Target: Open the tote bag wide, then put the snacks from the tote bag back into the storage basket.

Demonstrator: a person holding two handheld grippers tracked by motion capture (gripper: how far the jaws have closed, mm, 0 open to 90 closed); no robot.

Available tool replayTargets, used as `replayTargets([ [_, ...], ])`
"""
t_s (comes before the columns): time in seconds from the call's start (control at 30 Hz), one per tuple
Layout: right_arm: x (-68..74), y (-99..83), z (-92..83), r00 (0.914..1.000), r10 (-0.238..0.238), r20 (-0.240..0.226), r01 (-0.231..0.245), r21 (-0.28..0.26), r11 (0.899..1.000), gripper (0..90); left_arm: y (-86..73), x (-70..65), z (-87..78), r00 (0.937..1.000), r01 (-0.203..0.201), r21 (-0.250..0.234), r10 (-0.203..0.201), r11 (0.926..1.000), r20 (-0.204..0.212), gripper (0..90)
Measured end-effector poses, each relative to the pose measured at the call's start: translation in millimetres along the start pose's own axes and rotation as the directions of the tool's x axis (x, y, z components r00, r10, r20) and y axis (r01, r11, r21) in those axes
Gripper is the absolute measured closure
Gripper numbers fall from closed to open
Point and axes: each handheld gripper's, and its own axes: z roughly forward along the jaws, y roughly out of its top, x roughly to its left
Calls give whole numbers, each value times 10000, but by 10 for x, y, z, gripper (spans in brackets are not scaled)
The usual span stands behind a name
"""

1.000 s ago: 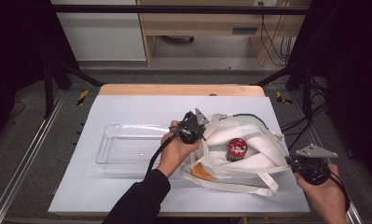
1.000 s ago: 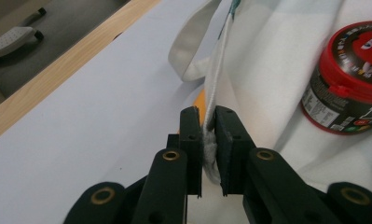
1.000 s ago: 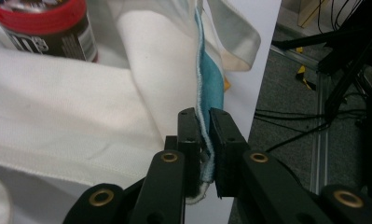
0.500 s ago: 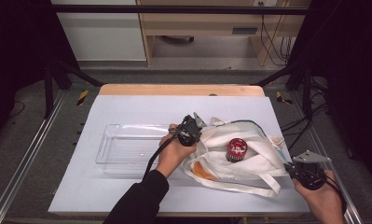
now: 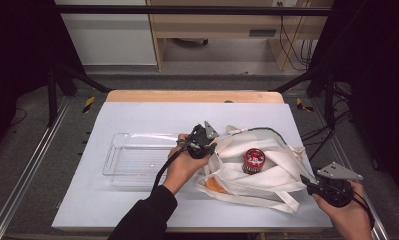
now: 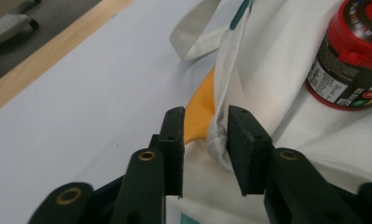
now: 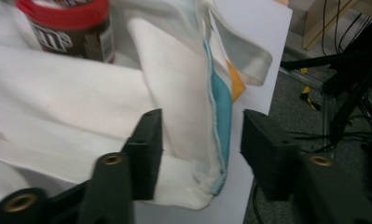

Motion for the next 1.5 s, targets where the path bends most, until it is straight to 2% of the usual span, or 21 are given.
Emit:
replayTargets([
  [0.07, 40, 71, -45, 10000, -43, -81, 42, -95, 9999, 384, 6, 11, -81, 9999, -71, -190, 70, 9998, -82, 606],
  [0.23, 194, 310, -115, 9991, -277, -310, 266, -340, 9991, 268, -30, 66, -254, 9999, 102, -459, -108, 9989, -121, 460],
  [0.4, 361, 575, -109, 9963, -703, -498, 672, -603, 9959, 233, -102, 144, -371, 9994, 329, -715, -336, 9969, -86, 363],
  [0.53, 440, 743, -42, 9932, -589, -1004, 535, -554, 9970, 185, -186, 216, -463, 9981, 587, -697, -597, 9958, -130, 268],
  [0.67, 488, 883, 47, 9906, -696, -1177, 657, -366, 9972, 157, -292, 284, -588, 9955, 915, -947, -933, 9913, -142, 199],
  [0.9, 613, 1091, 226, 9854, -825, -1489, 847, 87, 9964, 125, -538, 423, -822, 9905, 1336, -1226, -1364, 9834, -147, 158],
  [1.03, 645, 1156, 322, 9851, -737, -1553, 790, 284, 9965, 117, -672, 518, -919, 9905, 1290, -1125, -1334, 9852, -328, 125],
  [1.2, 653, 1174, 415, 9855, -559, -1601, 670, 646, 9957, 116, -804, 589, -1020, 9846, 1664, -1512, -1726, 9744, -286, 114],
  [1.27, 652, 1182, 421, 9839, -603, -1680, 732, 717, 9947, 113, -810, 606, -1038, 9888, 1368, -1184, -1428, 9835, -438, 106],
  [1.4, 644, 1195, 424, 9810, -568, -1855, 721, 767, 9944, 111, -835, 606, -1061, 9915, 1095, -1005, -1158, 9889, -585, 98],
  [1.5, 632, 1209, 420, 9783, -576, -1991, 749, 805, 9939, 111, -875, 613, -1073, 9882, 1381, -1117, -1445, 9841, -508, 96],
])
